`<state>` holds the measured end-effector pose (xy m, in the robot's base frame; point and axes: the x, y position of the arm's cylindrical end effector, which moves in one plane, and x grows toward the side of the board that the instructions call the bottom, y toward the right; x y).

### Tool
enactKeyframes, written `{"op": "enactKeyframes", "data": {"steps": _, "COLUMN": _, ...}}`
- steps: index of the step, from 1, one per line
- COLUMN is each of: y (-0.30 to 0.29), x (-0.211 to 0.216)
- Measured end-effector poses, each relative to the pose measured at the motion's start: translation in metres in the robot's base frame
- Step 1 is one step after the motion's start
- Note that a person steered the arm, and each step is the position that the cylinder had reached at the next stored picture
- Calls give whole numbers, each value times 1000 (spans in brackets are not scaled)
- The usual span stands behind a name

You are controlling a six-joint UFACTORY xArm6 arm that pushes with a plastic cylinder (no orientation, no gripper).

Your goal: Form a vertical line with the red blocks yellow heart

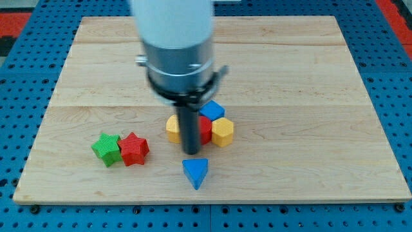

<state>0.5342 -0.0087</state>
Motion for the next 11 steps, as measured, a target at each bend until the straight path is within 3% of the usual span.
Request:
{"op": "enactKeyframes", "data": {"steps": 2, "y": 97, "x": 10}}
{"op": "enactKeyframes", "data": {"steps": 3, "y": 125, "x": -19}}
{"op": "enactKeyframes", "data": {"steps": 5, "y": -26, "x": -22}}
{"op": "enactKeyframes", "data": {"steps": 7, "y": -53, "x": -15}}
{"op": "enactKeyframes", "data": {"steps": 9, "y": -59, "x": -54}}
{"op": "enactKeyframes", "data": {"steps": 10, "y": -108, "x": -54}}
{"op": "enactKeyframes", "data": {"steps": 11, "y": -119, "x": -50}}
